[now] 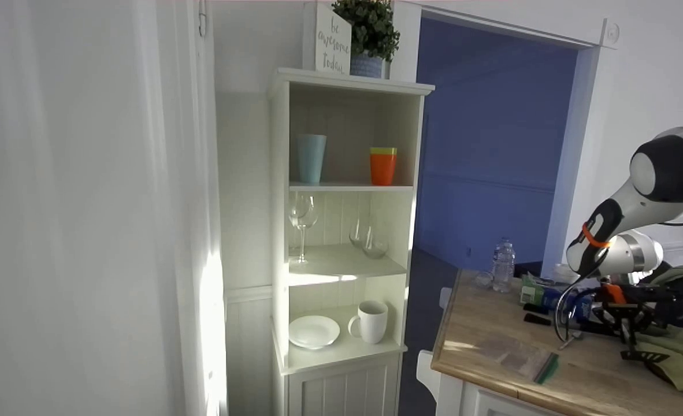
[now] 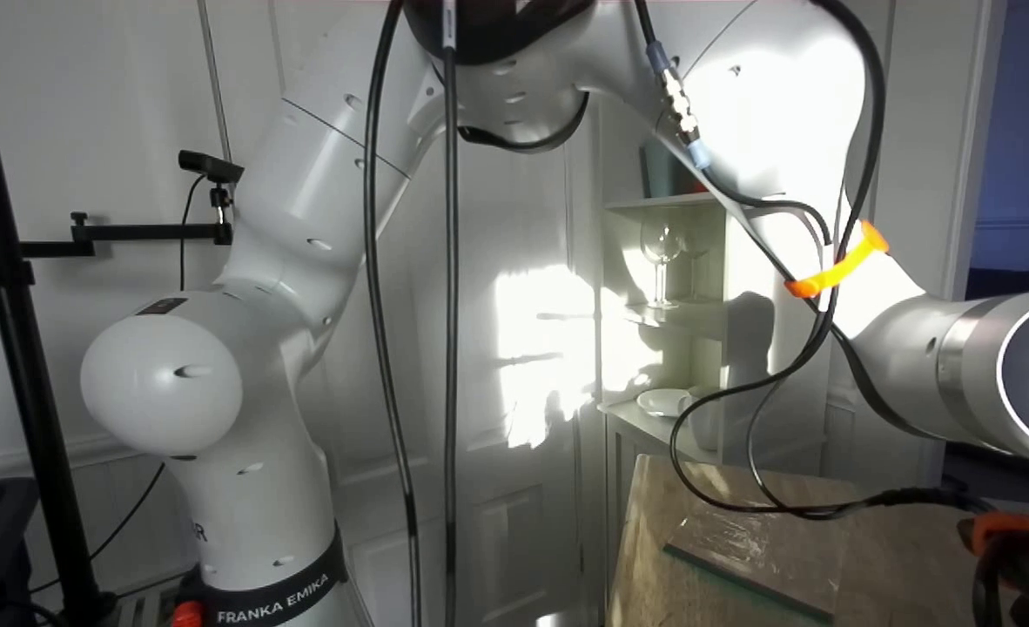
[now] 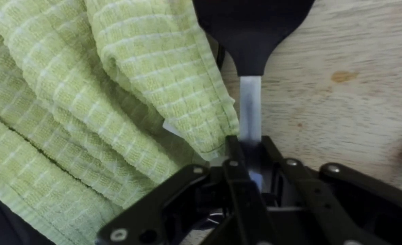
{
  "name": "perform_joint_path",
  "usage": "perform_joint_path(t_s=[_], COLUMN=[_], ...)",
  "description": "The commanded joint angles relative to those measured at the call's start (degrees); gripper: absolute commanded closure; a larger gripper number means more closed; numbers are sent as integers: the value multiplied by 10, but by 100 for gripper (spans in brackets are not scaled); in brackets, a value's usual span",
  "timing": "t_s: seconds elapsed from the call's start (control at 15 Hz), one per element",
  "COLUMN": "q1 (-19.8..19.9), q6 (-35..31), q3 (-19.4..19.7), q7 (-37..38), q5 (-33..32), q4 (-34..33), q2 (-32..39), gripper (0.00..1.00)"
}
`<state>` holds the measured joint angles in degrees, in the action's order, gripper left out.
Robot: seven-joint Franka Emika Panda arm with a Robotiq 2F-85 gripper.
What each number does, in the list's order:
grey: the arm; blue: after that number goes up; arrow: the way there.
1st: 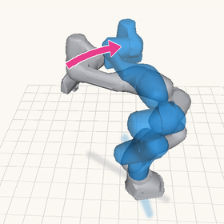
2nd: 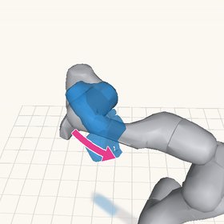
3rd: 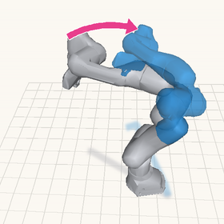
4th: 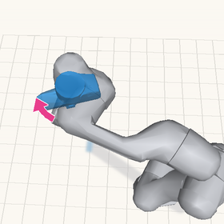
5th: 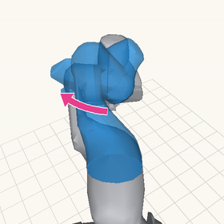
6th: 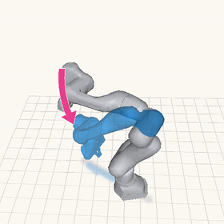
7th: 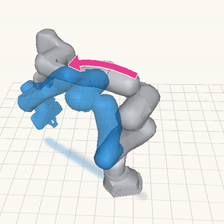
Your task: Pick up the black spatula and put it on the right side of the kitchen counter, pick up the tongs and turn them ninety degrees anticlockwise, put the tongs on the kitchen counter next to the spatula
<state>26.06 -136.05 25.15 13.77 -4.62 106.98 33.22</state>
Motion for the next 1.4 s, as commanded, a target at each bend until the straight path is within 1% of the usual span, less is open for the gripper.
perform_joint_path(t_s=[0.0,0.13,0.2,0.47,0.6,0.73,0.8,0.93,1.07,1.33], q1=[12,8,7,-2,-6,-9,-10,-9,-9,-10], q6=[28,37,41,51,62,101,107,137,144,138], q3=[-9,-7,-7,-11,-19,-31,-39,-58,-72,-90], q7=[-26,-28,-31,-58,-69,-69,-65,-58,-49,-36], q5=[15,10,10,5,10,29,44,93,142,215], q4=[-16,-9,-4,34,50,53,55,48,41,23], q2=[2,-8,-15,-67,-95,-111,-118,-120,-114,-86], gripper=[49,37,29,2,0,0,0,0,0,0])
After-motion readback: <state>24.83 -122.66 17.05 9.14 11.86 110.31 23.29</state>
